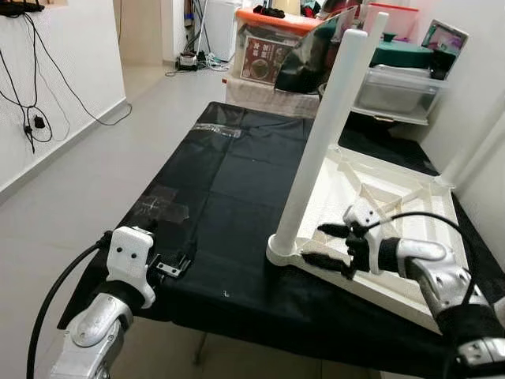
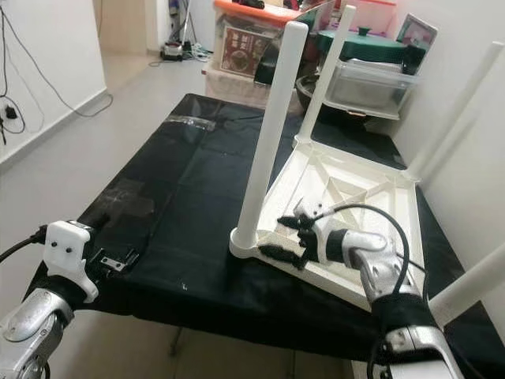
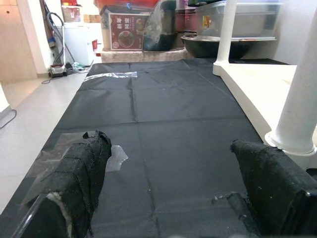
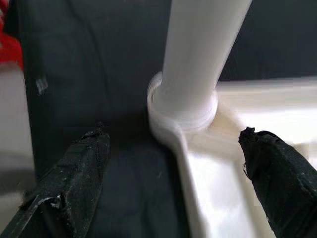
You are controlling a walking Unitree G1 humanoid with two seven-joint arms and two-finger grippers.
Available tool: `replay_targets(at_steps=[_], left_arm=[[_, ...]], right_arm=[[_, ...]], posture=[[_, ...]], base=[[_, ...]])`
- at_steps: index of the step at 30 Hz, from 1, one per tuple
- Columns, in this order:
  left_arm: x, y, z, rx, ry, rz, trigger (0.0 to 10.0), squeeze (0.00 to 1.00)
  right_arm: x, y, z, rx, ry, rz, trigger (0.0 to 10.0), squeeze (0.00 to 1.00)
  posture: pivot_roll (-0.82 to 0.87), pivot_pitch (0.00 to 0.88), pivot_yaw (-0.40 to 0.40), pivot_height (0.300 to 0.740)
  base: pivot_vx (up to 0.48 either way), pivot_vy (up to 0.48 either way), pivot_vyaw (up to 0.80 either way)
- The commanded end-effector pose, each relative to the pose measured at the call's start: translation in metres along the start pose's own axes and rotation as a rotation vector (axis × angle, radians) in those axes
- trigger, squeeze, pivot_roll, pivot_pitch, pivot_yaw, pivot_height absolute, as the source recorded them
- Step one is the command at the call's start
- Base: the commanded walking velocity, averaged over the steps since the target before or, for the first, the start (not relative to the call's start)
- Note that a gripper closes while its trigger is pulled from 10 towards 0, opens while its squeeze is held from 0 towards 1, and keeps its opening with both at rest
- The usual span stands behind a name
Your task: Building children table
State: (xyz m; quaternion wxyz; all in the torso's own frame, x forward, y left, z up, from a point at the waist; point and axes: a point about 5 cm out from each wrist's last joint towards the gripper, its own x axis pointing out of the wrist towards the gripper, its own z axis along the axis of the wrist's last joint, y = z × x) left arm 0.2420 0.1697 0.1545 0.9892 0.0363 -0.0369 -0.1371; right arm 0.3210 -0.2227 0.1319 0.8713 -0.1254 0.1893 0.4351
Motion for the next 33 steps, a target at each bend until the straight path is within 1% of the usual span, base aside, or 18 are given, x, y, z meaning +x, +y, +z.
replay_targets(at_steps=[1,2,3,5,6,9,11,12,13,14,18,19,21,23,29,30,32,33], left_arm=[[0.002,-0.004,-0.003,-0.001,0.007,-0.017,10.0,0.0],[0.002,-0.004,-0.003,-0.001,0.007,-0.017,10.0,0.0],[0.002,-0.003,-0.002,0.0,0.005,-0.017,10.0,0.0],[0.002,-0.002,-0.002,0.002,0.003,-0.016,10.0,0.0],[0.001,0.0,-0.001,0.005,0.002,-0.012,10.0,0.0],[0.001,0.0,-0.001,0.007,0.001,-0.009,10.0,0.0],[0.001,0.001,-0.001,0.01,0.001,-0.004,10.0,0.0],[0.001,0.001,-0.001,0.01,0.001,-0.004,10.0,0.0],[0.0,0.001,-0.002,0.009,0.0,-0.003,10.0,0.0],[0.0,0.0,-0.002,0.009,0.0,-0.001,10.0,0.0],[0.0,0.0,-0.002,0.009,0.0,0.0,10.0,0.0],[0.0,0.0,-0.003,0.009,0.0,0.0,10.0,0.0],[0.001,-0.001,-0.003,0.008,-0.001,-0.001,10.0,0.0],[0.001,-0.002,-0.003,0.008,-0.001,-0.002,10.0,0.0],[0.002,-0.001,-0.003,0.009,-0.001,-0.003,10.0,0.0],[0.002,-0.001,-0.003,0.009,-0.001,-0.003,10.0,0.0],[0.002,-0.001,-0.003,0.008,-0.001,-0.003,10.0,0.0],[0.003,-0.002,-0.003,0.008,-0.001,-0.004,10.0,0.0]], right_arm=[[0.003,0.001,-0.015,-0.006,0.075,-0.027,10.0,0.0],[0.003,0.001,-0.015,-0.006,0.075,-0.027,10.0,0.0],[0.006,-0.001,-0.023,-0.007,0.124,-0.059,10.0,0.0],[0.008,-0.002,-0.03,-0.015,0.175,-0.098,10.0,0.0],[0.008,-0.004,-0.034,0.002,0.198,-0.113,10.0,0.0],[0.008,-0.005,-0.036,0.014,0.21,-0.121,10.0,0.0],[0.005,-0.007,-0.043,0.019,0.265,-0.139,10.0,0.0],[0.005,-0.007,-0.043,0.019,0.265,-0.139,10.0,0.0],[0.003,-0.007,-0.047,0.002,0.297,-0.142,7.6,0.0],[0.002,-0.007,-0.051,-0.025,0.333,-0.137,2.2,0.0],[0.001,-0.007,-0.054,-0.044,0.355,-0.131,2.2,0.0],[0.001,-0.005,-0.054,-0.079,0.362,-0.104,0.0,0.0],[0.003,-0.001,-0.05,-0.161,0.359,-0.04,0.0,0.0],[0.005,0.001,-0.047,-0.215,0.356,0.001,0.0,0.0],[0.01,0.009,-0.034,-0.262,0.302,0.115,0.0,0.0],[0.01,0.009,-0.034,-0.262,0.302,0.115,0.0,0.0],[0.012,0.013,-0.026,-0.302,0.266,0.181,0.0,0.0],[0.013,0.017,-0.021,-0.34,0.239,0.227,0.0,0.0]], posture=[[0.11,0.0,-0.138,0.74],[0.11,0.0,-0.138,0.74],[0.11,0.0,-0.138,0.74],[0.11,0.0,-0.138,0.74],[0.11,0.0,-0.145,0.74],[0.11,0.0,-0.145,0.74],[0.11,0.0,-0.145,0.74],[0.11,0.0,-0.145,0.74],[0.11,0.0,-0.145,0.74],[0.11,0.0,-0.145,0.74],[0.11,0.0,-0.145,0.74],[0.11,0.0,-0.145,0.74],[0.11,0.0,-0.153,0.74],[0.11,0.0,-0.153,0.74],[0.1,0.0,-0.156,0.74],[0.1,0.0,-0.156,0.74],[0.1,0.0,-0.157,0.74],[0.1,0.0,-0.159,0.74]], base=[[0.0,0.0,0.0],[0.0,0.0,0.0],[0.0,0.0,0.0],[0.0,0.0,0.0],[0.0,0.0,0.0],[0.0,0.0,0.0],[0.0,0.0,0.0],[0.0,0.0,0.0],[0.0,0.0,0.0],[0.0,0.0,0.0],[0.0,0.0,0.0],[0.0,0.0,0.0],[0.0,0.0,0.0],[0.0,0.0,0.0],[0.0,0.0,0.0],[0.0,0.0,0.0],[0.0,0.0,0.0],[0.0,0.0,0.0]])
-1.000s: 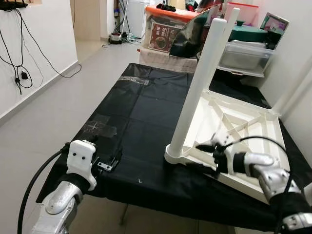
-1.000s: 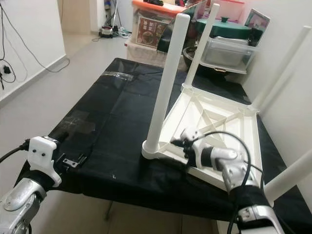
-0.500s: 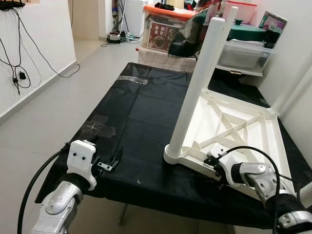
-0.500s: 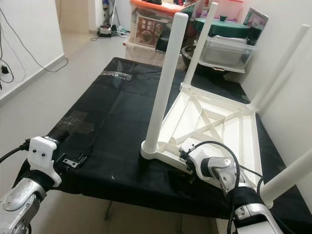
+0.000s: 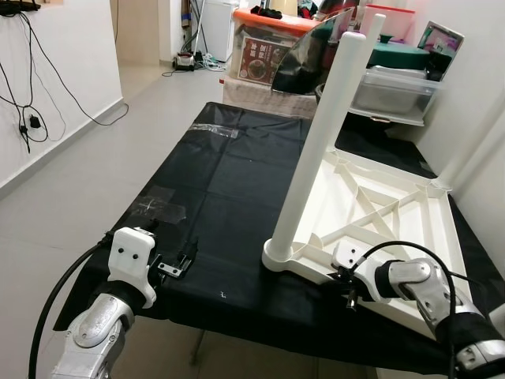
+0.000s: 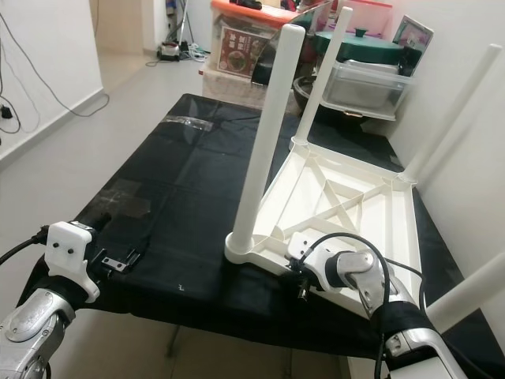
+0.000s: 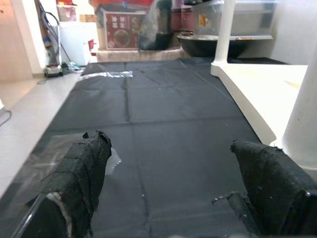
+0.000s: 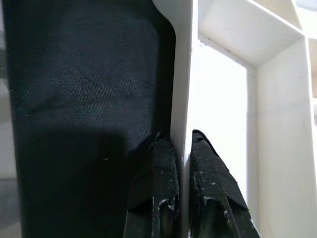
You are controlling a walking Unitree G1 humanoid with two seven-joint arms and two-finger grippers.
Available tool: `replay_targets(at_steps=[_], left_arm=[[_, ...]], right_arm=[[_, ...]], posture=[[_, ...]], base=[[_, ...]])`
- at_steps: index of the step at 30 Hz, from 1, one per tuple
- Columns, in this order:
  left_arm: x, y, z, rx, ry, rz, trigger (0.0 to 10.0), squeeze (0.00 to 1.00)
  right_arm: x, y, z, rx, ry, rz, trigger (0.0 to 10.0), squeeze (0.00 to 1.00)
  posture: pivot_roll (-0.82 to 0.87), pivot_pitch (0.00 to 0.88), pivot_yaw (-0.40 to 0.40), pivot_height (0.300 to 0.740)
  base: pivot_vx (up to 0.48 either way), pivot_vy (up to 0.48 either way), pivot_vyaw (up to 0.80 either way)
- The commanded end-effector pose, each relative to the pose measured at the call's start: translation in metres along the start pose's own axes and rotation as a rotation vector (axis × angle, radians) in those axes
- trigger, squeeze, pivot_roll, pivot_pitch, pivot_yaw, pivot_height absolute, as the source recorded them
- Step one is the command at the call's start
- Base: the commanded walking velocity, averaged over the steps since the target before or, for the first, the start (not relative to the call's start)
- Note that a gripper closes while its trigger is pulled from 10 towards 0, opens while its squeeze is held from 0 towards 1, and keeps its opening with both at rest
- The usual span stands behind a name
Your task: Building children table
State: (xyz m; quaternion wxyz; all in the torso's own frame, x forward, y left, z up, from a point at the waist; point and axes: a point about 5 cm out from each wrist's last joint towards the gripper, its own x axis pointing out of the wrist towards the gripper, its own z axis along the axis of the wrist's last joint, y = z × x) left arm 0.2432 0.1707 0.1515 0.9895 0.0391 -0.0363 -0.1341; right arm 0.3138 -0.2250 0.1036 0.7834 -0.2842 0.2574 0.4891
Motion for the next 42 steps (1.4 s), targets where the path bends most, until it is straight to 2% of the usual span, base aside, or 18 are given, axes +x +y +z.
replay_targets(at_steps=[1,7,8,9,12,15,18,21,23,25,27,28,29,30,31,35,40,42], left_arm=[[0.002,-0.003,0.0,0.002,-0.003,-0.01,10.0,0.0],[0.003,-0.003,-0.001,0.003,-0.004,-0.011,10.0,0.0],[0.003,-0.003,-0.001,0.004,-0.005,-0.01,10.0,0.0],[0.003,-0.003,-0.001,0.004,-0.005,-0.01,10.0,0.0],[0.004,-0.003,0.0,0.006,-0.01,-0.008,10.0,0.0],[0.004,-0.003,0.0,0.006,-0.011,-0.008,10.0,0.0],[0.005,-0.004,0.0,0.004,-0.016,-0.009,10.0,0.0],[0.006,-0.004,0.0,0.004,-0.018,-0.01,10.0,0.0],[0.006,-0.005,0.0,0.003,-0.02,-0.013,10.0,0.0],[0.006,-0.005,0.0,0.003,-0.02,-0.013,10.0,0.0],[0.007,-0.005,0.0,0.003,-0.021,-0.013,10.0,0.0],[0.007,-0.005,0.0,0.003,-0.021,-0.013,10.0,0.0],[0.008,-0.006,0.0,0.003,-0.021,-0.014,10.0,0.0],[0.008,-0.007,-0.001,0.003,-0.021,-0.015,10.0,0.0],[0.008,-0.007,-0.001,0.003,-0.021,-0.015,10.0,0.0],[0.007,-0.006,-0.001,0.007,-0.023,-0.007,10.0,0.0],[0.006,-0.005,-0.002,0.008,-0.021,-0.009,10.0,0.0],[0.007,-0.006,-0.002,0.009,-0.02,-0.01,10.0,0.0]], right_arm=[[0.005,0.008,0.016,-0.125,-0.062,0.102,0.0,0.0],[0.003,0.012,0.031,-0.215,-0.14,0.167,0.0,0.0],[0.003,0.013,0.041,-0.291,-0.18,0.192,0.0,0.0],[0.003,0.013,0.041,-0.291,-0.18,0.192,0.0,0.0],[-0.001,0.02,0.078,-0.601,-0.254,0.272,0.0,0.0],[-0.002,0.02,0.084,-0.646,-0.263,0.284,0.0,0.0],[-0.001,0.011,0.112,-0.717,-0.287,0.25,0.0,0.0],[0.001,0.007,0.119,-0.735,-0.276,0.225,0.0,0.0],[0.013,0.002,0.13,-0.695,-0.265,0.159,0.0,0.0],[0.013,0.002,0.13,-0.695,-0.265,0.159,0.0,0.0],[0.028,-0.003,0.142,-0.605,-0.265,0.075,0.0,0.0],[0.028,-0.003,0.142,-0.605,-0.265,0.075,0.0,0.0],[0.044,-0.004,0.151,-0.486,-0.269,-0.002,0.0,0.0],[0.053,-0.004,0.154,-0.432,-0.274,-0.043,0.0,0.0],[0.053,-0.004,0.154,-0.432,-0.274,-0.043,0.0,0.0],[0.08,0.003,0.154,-0.257,-0.291,-0.125,0.0,0.0],[0.094,0.008,0.147,-0.216,-0.249,-0.171,0.0,0.0],[0.1,0.008,0.144,-0.146,-0.231,-0.216,0.0,0.0]], posture=[[0.1,0.0,-0.159,0.74],[0.1,0.0,-0.159,0.74],[0.11,0.0,-0.162,0.74],[0.11,0.0,-0.162,0.74],[0.11,0.0,-0.165,0.74],[0.11,0.0,-0.165,0.74],[0.11,0.0,-0.168,0.74],[0.11,0.0,-0.166,0.74],[0.11,0.0,-0.172,0.74],[0.11,0.0,-0.172,0.74],[0.11,0.0,-0.175,0.74],[0.11,0.0,-0.175,0.74],[0.11,0.0,-0.178,0.74],[0.12,0.0,-0.18,0.74],[0.12,0.0,-0.18,0.74],[0.13,0.0,-0.185,0.74],[0.12,0.0,-0.182,0.74],[0.12,0.0,-0.181,0.74]], base=[[0.0,0.0,0.0],[0.0,0.0,0.0],[0.0,0.0,0.0],[0.0,0.0,0.0],[0.0,0.0,0.0],[0.0,0.0,0.0],[0.0,0.0,0.0],[0.0,0.0,0.0],[0.0,0.0,0.0],[0.0,0.0,0.0],[0.0,0.0,0.0],[0.0,0.0,0.0],[0.0,0.0,0.0],[0.0,0.0,0.0],[0.0,0.0,0.0],[0.0,0.0,0.0],[0.0,0.0,0.0],[0.0,0.0,0.0]])
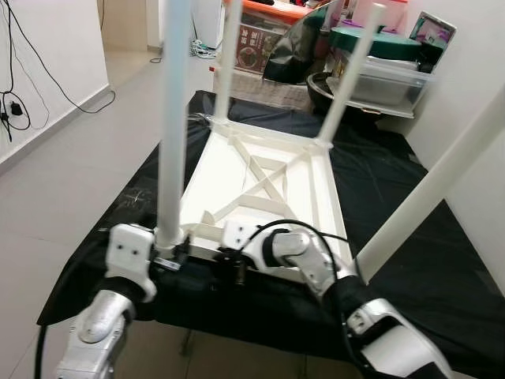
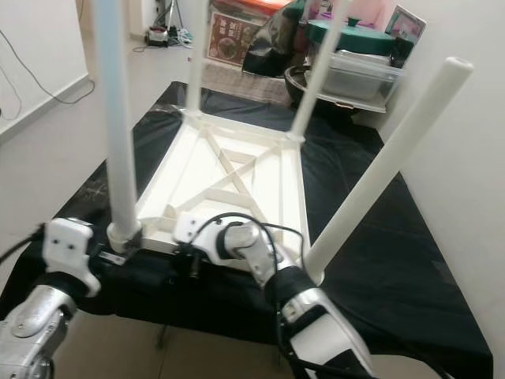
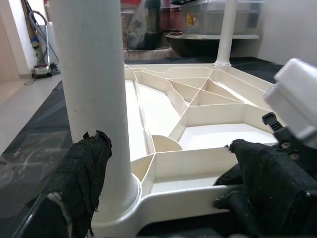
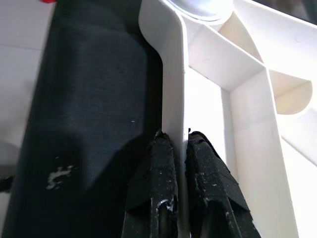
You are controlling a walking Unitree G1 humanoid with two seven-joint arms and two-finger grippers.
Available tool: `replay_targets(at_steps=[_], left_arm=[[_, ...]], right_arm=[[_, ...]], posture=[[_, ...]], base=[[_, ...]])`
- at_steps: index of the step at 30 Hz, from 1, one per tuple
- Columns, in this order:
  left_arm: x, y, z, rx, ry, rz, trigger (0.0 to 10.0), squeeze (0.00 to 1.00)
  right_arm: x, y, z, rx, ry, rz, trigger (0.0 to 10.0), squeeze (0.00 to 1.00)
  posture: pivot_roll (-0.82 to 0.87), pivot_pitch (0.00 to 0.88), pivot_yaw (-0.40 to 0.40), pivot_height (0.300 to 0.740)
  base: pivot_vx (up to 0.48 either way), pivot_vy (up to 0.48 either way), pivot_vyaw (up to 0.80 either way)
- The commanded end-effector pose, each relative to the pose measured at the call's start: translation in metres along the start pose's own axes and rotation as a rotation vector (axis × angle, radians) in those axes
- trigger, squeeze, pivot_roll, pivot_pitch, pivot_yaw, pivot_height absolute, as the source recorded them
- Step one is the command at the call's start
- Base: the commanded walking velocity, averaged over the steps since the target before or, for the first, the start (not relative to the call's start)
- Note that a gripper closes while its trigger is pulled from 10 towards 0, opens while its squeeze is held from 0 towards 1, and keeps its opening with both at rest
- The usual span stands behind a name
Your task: Building children table
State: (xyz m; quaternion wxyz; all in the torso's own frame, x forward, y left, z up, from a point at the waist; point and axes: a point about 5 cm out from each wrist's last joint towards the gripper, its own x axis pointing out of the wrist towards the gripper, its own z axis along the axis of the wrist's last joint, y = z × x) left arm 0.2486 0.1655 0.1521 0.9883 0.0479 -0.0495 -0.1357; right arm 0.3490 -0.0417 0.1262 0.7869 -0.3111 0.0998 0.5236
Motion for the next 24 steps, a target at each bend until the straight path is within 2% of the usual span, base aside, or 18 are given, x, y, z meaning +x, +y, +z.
replay_targets(at_steps=[1,3,5,6,9,11,16,19,20,24], left_arm=[[0.001,-0.002,-0.002,-0.013,0.004,-0.008,10.0,0.0],[0.001,-0.003,-0.002,-0.012,0.003,-0.009,10.0,0.0],[0.002,-0.004,-0.002,-0.013,0.002,-0.011,10.0,0.0],[0.001,-0.005,-0.002,-0.014,0.003,-0.012,10.0,0.0],[0.001,-0.005,-0.003,-0.015,0.007,-0.013,10.0,0.0],[0.001,-0.005,-0.003,-0.015,0.007,-0.013,10.0,0.0],[0.002,-0.006,-0.004,-0.02,0.006,-0.014,10.0,0.0],[0.003,-0.006,-0.004,-0.021,0.006,-0.014,10.0,0.0],[0.003,-0.007,-0.004,-0.023,0.005,-0.016,10.0,0.0],[0.003,-0.007,-0.004,-0.023,0.004,-0.016,10.0,0.0]], right_arm=[[-0.009,-0.022,-0.007,0.082,0.038,-0.197,0.0,0.0],[-0.007,-0.023,-0.005,0.111,0.027,-0.226,0.0,0.0],[-0.005,-0.023,0.004,0.131,-0.056,-0.222,0.0,0.0],[-0.005,-0.019,0.008,0.09,-0.106,-0.19,0.0,0.0],[-0.008,-0.012,0.006,-0.028,-0.121,-0.14,0.0,0.0],[-0.008,-0.012,0.006,-0.028,-0.121,-0.14,0.0,0.0],[-0.018,-0.017,-0.008,-0.116,-0.073,-0.143,0.0,0.0],[-0.02,-0.019,-0.01,-0.129,-0.059,-0.151,0.0,0.0],[-0.024,-0.029,-0.014,-0.178,0.0,-0.208,0.0,0.0],[-0.029,-0.039,-0.016,-0.191,0.035,-0.254,0.0,0.0]], posture=[[0.12,0.0,-0.181,0.74],[0.12,0.0,-0.179,0.74],[0.12,0.0,-0.179,0.74],[0.12,0.0,-0.178,0.74],[0.12,0.0,-0.179,0.74],[0.12,0.0,-0.179,0.74],[0.11,0.0,-0.181,0.74],[0.11,0.0,-0.181,0.74],[0.12,0.0,-0.183,0.74],[0.12,0.0,-0.183,0.74]], base=[[0.0,0.0,0.0],[0.0,0.0,0.0],[0.0,0.0,0.0],[0.0,0.0,0.0],[0.0,0.0,0.0],[0.0,0.0,0.0],[0.0,0.0,0.0],[0.0,0.0,0.0],[0.0,0.0,0.0],[0.0,0.0,0.0]])
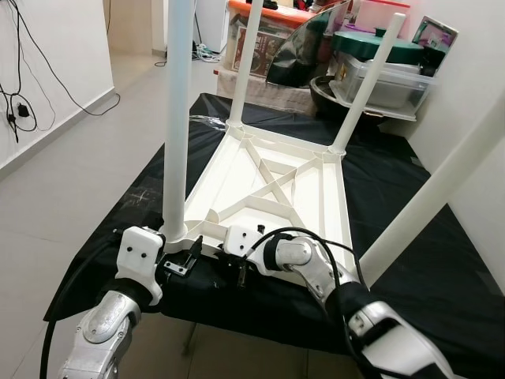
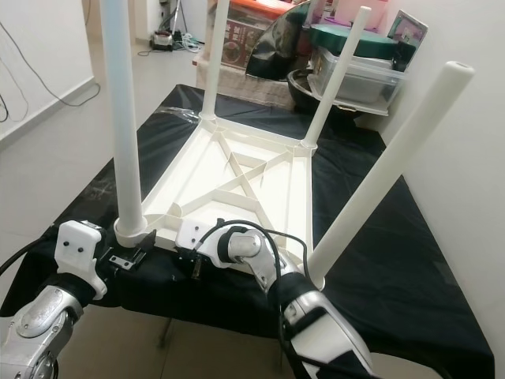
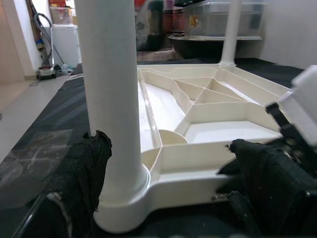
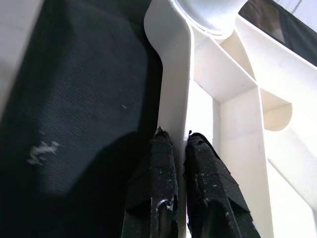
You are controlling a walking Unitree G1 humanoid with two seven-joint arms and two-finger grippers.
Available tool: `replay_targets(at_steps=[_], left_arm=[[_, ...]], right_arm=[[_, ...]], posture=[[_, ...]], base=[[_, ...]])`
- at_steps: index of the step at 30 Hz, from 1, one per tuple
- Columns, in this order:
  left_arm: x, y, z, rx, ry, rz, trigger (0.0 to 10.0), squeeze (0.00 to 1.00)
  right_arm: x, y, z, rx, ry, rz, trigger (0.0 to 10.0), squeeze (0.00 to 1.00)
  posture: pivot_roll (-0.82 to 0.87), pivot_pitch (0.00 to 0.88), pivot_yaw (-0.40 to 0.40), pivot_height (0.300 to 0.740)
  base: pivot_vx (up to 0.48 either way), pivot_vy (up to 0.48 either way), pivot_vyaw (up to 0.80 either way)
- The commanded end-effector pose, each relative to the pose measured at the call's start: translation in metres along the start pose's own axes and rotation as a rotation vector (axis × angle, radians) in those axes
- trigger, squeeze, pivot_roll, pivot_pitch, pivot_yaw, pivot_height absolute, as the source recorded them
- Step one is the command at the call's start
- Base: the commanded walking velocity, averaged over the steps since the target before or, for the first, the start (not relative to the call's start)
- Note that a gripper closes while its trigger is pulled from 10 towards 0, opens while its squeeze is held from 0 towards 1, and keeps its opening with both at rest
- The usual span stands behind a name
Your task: Building children table
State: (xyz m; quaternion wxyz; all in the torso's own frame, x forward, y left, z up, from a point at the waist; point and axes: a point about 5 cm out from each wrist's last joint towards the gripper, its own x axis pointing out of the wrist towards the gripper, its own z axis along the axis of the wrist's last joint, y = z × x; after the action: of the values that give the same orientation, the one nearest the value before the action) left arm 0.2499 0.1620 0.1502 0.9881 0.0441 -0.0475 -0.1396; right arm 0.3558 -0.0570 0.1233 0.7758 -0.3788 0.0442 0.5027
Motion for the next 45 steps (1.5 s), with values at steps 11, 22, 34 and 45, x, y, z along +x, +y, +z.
replay_targets(at_steps=[11,22,34,45], left_arm=[[0.0,-0.003,-0.001,-0.019,-0.001,-0.008,10.0,0.0],[0.0,-0.003,0.001,-0.026,-0.008,-0.017,10.0,0.0],[0.004,-0.007,0.003,-0.036,-0.014,-0.049,10.0,0.0],[0.005,-0.006,0.001,-0.041,-0.014,-0.044,10.0,0.0]], right_arm=[[-0.02,-0.038,-0.006,-0.01,0.053,-0.297,10.0,0.65],[-0.05,-0.068,0.03,0.142,-0.285,-0.596,10.0,1.0],[-0.167,-0.118,0.087,-0.065,-0.559,-1.281,10.0,1.0],[-0.25,-0.112,0.124,-0.521,-0.491,-1.889,10.0,0.8]], posture=[[0.12,0.0,-0.182,0.74],[0.1,0.0,-0.164,0.74],[0.07,0.0,-0.12,0.74],[0.08,0.0,-0.135,0.74]], base=[[0.0,0.0,0.0],[0.0,0.0,0.0],[0.0,0.0,0.0],[0.0,0.0,0.0]])
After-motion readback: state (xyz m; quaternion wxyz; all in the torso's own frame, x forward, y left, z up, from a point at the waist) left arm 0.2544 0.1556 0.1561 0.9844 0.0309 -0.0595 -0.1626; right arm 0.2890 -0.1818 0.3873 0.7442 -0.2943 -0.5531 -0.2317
